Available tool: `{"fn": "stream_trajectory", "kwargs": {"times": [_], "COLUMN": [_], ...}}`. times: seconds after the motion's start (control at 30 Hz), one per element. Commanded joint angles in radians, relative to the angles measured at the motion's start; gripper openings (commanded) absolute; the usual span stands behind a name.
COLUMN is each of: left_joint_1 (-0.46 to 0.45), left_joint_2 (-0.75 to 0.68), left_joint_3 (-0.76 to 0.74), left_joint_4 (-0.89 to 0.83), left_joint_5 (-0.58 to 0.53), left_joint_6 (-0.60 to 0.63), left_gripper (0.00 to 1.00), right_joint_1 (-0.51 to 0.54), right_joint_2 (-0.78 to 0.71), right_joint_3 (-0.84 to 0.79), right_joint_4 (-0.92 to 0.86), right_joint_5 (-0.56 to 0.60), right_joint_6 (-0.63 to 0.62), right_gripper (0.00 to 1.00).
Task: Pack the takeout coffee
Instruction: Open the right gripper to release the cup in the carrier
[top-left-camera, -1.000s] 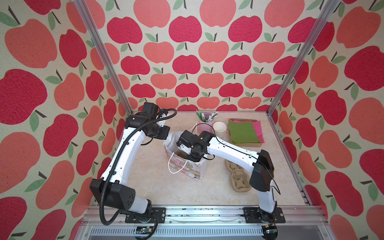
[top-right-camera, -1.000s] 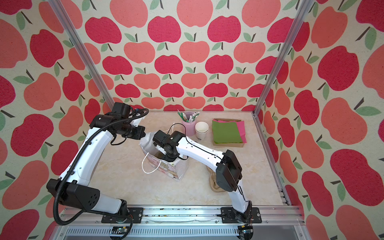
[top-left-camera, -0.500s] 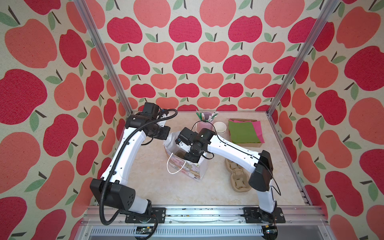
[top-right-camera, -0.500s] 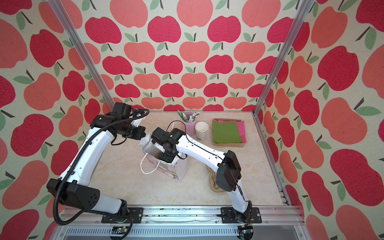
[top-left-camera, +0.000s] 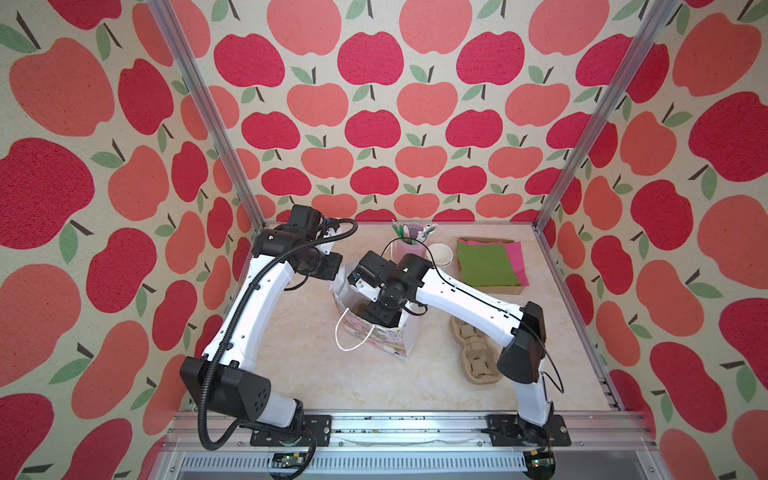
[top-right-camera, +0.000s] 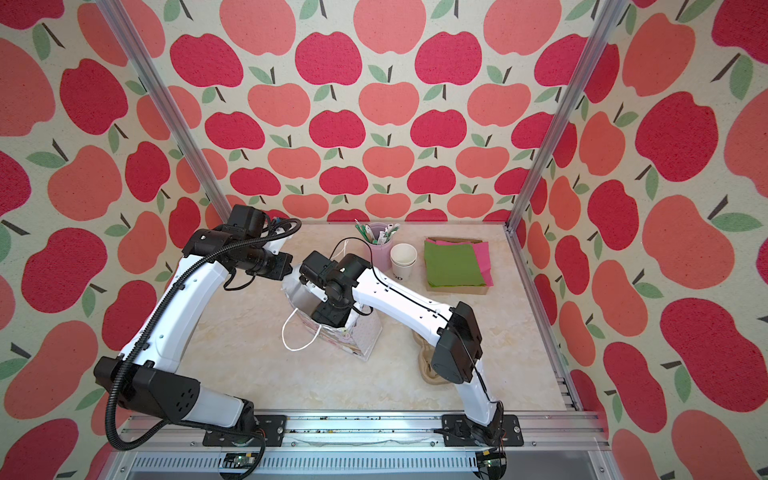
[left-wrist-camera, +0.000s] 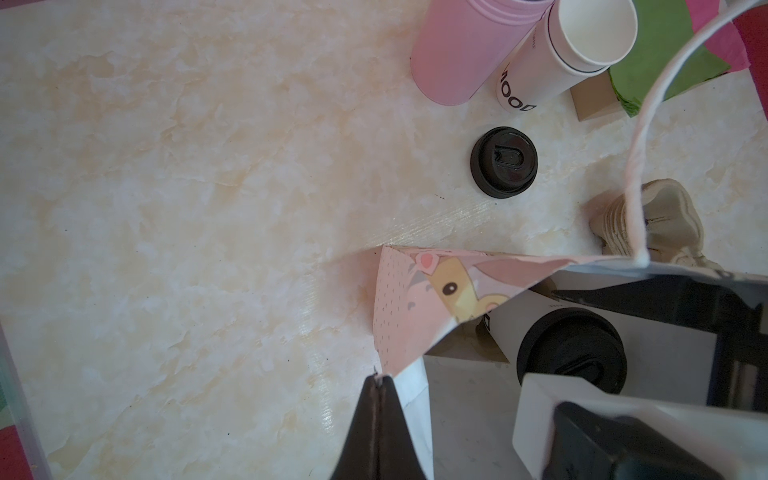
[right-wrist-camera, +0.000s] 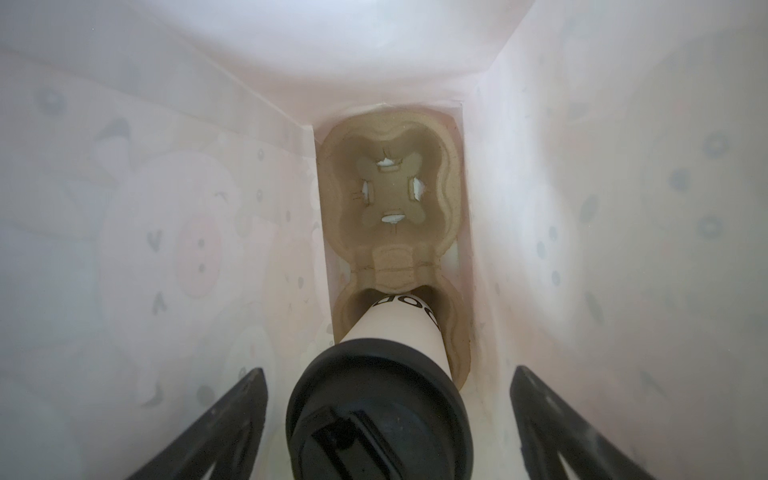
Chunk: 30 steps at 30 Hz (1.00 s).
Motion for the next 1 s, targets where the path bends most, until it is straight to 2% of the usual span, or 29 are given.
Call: {"fn": "stream_trajectory", "kwargs": {"times": [0.0,0.3,0.77,0.97], "left_joint_1": [-0.006,-0.012,-0.02,-0.022], "left_joint_2": [-0.009,-0.008,-0.048,-0.07], "left_joint_3": [0.025,0.031,0.013,-0.012], "left_joint_4": [-0.027,-0.027,0.001,0.027], "left_joint_5": [-0.028,-0.04,-0.063,-0.07], "left_joint_6": [0.02,0.018,0.014,0.009], "left_gripper": [0.0,0.0,0.0,0.0], "right_joint_1": [0.008,0.008,0.006,0.006], "right_joint_2": [-0.02,-0.096,-0.129,-0.206], "right_joint_3": [0.047,0.001,-0.057,-0.155], "right_joint_4": [0.019,0.122,0.211,0.345], "right_joint_5": [0.014,-0.003,0.053,0.065], "right_joint_6": [-0.013,-0.027,-0.041,-0.057], "right_gripper": [0.96,0.99,0.99,0.99]}}
